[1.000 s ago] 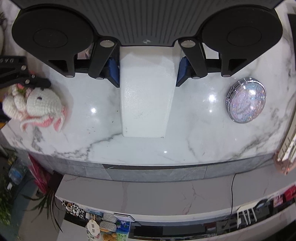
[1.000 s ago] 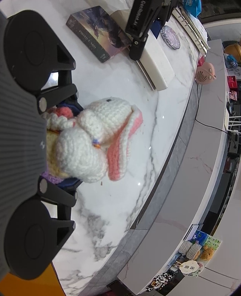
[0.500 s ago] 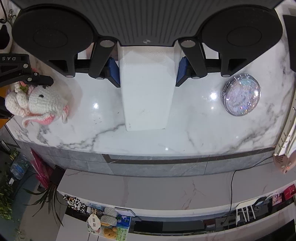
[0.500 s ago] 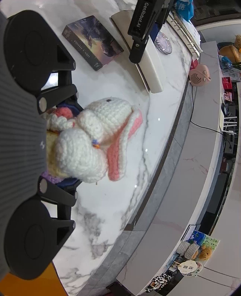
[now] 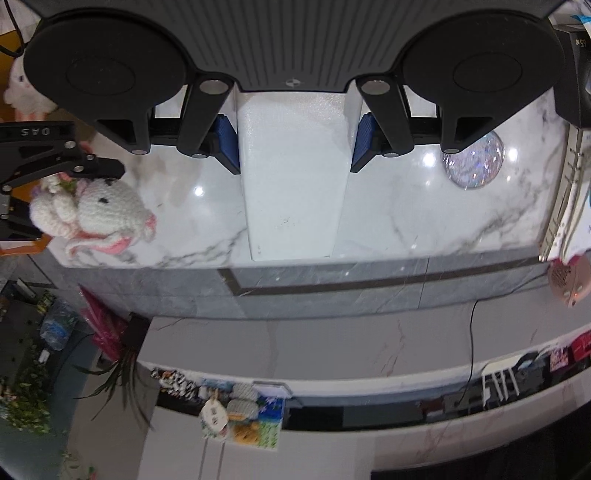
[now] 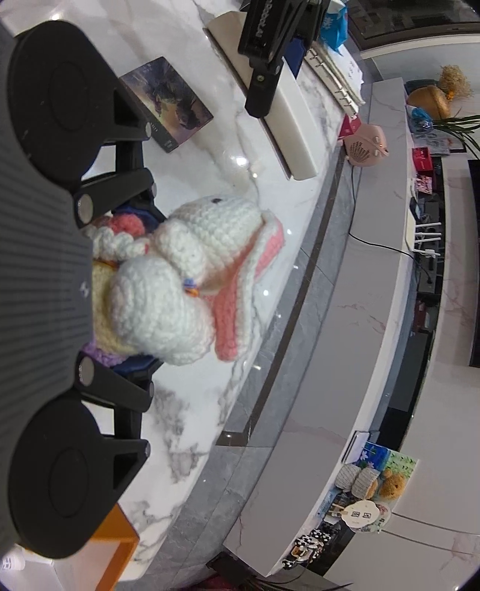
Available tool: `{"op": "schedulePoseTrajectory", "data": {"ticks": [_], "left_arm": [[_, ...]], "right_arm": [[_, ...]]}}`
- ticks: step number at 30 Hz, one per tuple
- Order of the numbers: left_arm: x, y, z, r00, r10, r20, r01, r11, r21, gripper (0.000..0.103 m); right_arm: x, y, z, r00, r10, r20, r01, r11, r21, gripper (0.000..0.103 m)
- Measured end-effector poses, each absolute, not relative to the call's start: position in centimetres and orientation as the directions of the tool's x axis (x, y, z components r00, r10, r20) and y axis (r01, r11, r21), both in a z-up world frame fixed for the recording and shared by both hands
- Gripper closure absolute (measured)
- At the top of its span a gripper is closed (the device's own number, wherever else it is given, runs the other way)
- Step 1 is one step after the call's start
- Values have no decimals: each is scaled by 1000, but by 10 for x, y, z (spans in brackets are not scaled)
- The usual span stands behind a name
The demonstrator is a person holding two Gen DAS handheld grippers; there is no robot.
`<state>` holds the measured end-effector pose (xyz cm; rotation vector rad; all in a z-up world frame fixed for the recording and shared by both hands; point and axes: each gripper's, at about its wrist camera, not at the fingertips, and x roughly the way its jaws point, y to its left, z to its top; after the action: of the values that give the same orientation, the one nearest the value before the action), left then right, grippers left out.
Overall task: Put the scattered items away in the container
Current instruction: 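Carry the white box and crocheted bunny with both tools over the orange box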
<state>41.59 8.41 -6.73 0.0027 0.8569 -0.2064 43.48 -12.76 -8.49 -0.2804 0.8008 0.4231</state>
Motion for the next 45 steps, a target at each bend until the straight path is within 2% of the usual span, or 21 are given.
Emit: {"op": "schedulePoseTrajectory", "data": {"ticks": [18,24,28,45], "left_arm": [[384,26,-30,685,-278,-674,318,946,-67,32],[376,-6,-27,679,-276,-680,384,923,8,32],[369,-28,-19,678,-322,-661,402,915,-33,32],[347,-148,-4,626,-419,-657,544,839,-16,32]], "right_arm": [[400,-181,-24,701,277,-657,-407,912,-50,36],[379,-207,-5,737,266,-622,-383,922,-60,36],[364,-231,5,758,248,-603,-358,931,-67,36],[317,-346,29,841,121,-527,-161,986,-31,36]]}}
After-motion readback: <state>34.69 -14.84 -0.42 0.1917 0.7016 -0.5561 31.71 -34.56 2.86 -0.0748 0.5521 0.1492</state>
